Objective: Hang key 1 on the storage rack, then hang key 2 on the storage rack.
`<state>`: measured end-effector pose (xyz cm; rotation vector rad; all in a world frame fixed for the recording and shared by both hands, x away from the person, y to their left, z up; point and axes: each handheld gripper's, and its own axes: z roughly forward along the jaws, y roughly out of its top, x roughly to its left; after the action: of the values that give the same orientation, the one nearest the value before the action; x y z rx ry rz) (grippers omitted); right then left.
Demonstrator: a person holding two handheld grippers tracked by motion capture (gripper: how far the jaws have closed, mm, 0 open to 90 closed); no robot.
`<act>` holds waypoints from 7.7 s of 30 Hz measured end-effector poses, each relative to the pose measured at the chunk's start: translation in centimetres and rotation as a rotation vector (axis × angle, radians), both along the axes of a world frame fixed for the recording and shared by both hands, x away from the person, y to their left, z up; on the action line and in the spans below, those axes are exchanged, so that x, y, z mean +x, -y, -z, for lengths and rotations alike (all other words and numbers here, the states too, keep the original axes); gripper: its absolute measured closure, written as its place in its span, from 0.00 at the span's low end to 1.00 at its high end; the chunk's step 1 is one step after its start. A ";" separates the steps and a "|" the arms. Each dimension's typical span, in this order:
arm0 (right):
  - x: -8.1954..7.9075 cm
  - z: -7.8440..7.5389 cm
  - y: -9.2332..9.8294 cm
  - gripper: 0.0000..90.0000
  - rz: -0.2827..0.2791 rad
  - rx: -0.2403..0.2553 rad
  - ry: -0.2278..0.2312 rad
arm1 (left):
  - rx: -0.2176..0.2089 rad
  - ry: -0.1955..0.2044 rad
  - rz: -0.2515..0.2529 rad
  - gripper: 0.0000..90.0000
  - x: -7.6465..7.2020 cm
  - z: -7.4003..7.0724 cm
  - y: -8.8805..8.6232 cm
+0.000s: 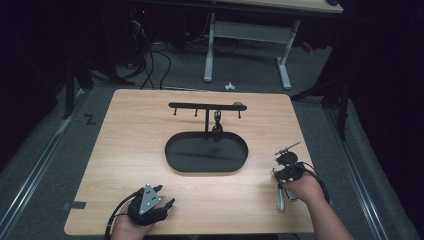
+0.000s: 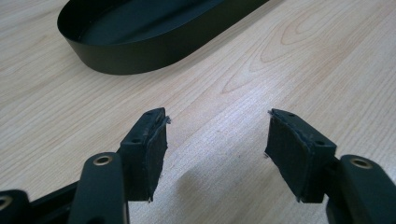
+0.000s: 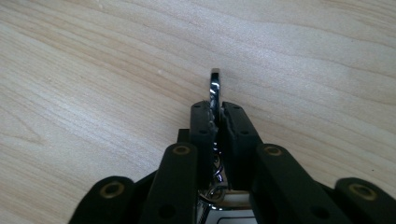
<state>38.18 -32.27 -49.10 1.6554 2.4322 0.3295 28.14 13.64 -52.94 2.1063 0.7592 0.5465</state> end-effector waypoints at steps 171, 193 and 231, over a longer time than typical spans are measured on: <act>8.6 -15.3 -11.6 0.90 -0.183 0.043 0.226 | -0.027 0.010 -0.070 0.43 -0.9 -0.4 -3.0; 4.6 -9.8 -8.3 0.53 -0.102 0.090 0.342 | -0.045 0.007 -0.071 0.43 -0.7 -0.3 -2.5; -9.6 1.8 -1.2 0.21 -0.069 0.274 0.778 | -0.048 0.045 -0.091 0.42 -0.4 -0.9 -1.0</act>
<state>28.55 -31.10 -50.88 1.1929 1.8946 1.1179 27.76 14.65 -52.02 2.0164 0.8370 0.6168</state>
